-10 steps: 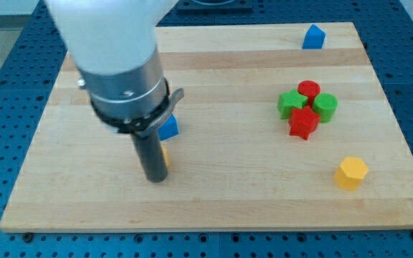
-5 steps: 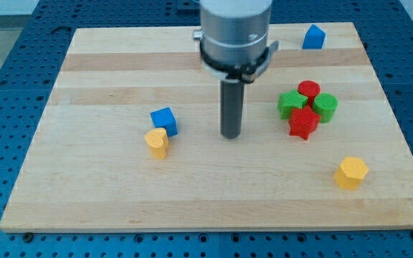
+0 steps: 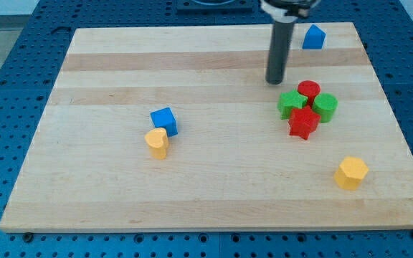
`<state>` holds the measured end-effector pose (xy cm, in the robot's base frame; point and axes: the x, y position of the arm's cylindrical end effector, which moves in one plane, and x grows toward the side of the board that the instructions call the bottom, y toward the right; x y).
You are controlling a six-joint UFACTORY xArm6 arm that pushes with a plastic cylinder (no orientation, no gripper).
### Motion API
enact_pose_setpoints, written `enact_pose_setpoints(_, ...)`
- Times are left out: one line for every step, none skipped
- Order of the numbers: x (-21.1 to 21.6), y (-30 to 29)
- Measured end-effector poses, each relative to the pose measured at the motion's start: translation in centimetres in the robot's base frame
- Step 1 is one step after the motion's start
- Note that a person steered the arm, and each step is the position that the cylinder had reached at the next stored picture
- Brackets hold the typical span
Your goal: Move the blue triangle closer to the blue cube and yellow heart
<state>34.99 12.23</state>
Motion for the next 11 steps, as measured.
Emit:
enact_pose_setpoints(-1.1, 4.1)
enact_pose_setpoints(-5.1, 11.2)
enact_pose_setpoints(-9.6, 17.5)
enact_pose_setpoints(-11.8, 15.2)
enact_pose_setpoints(-11.0, 9.6)
enact_pose_setpoints(-7.3, 4.7)
enact_pose_setpoints(-6.3, 0.8)
enact_pose_setpoints(-9.1, 3.6)
enact_pose_setpoints(-12.2, 5.2)
enact_pose_setpoints(-9.7, -0.2)
enact_pose_setpoints(-5.5, -3.4)
